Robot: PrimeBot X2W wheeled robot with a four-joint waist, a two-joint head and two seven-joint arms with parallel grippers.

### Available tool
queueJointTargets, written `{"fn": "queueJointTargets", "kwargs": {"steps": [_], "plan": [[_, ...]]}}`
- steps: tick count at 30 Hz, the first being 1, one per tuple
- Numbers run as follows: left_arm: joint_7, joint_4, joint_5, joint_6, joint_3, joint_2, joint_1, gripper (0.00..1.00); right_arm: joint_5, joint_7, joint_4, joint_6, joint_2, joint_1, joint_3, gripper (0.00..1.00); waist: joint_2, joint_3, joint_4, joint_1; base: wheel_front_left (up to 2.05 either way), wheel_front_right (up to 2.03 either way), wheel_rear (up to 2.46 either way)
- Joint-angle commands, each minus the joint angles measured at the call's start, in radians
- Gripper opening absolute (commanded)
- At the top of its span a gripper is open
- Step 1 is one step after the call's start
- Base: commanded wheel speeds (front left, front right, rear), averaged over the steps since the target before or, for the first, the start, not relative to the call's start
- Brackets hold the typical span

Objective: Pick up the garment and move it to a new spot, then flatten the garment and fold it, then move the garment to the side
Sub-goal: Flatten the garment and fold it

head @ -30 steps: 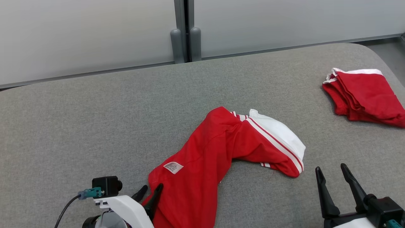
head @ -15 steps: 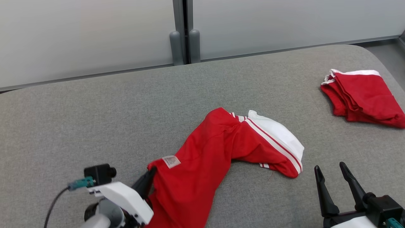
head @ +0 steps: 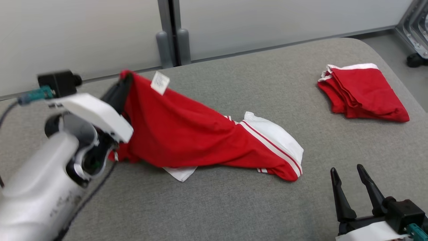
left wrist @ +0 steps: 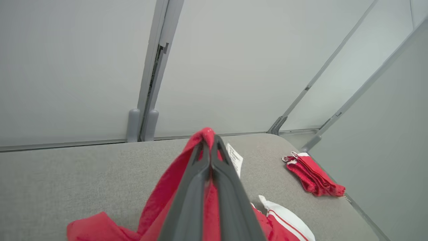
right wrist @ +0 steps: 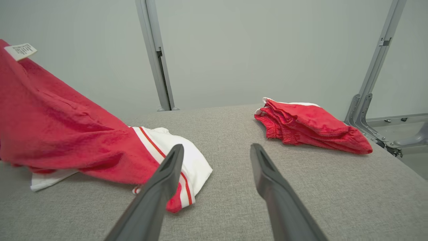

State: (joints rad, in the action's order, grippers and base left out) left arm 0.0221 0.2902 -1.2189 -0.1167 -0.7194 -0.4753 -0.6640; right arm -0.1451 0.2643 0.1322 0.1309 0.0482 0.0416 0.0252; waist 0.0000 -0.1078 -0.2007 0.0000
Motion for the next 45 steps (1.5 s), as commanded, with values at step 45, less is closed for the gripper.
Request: {"fn": "queueJointTargets", "kwargs": {"steps": [45], "plan": [[0.240,-0.196,0.087,0.058,-0.040,0.002,0.791,0.00,0.030,0.000,0.000,0.000,0.005,0.060,-0.034,1.00,0.0000,0.027,0.164,0.0000,0.00,0.00,0.00]]}}
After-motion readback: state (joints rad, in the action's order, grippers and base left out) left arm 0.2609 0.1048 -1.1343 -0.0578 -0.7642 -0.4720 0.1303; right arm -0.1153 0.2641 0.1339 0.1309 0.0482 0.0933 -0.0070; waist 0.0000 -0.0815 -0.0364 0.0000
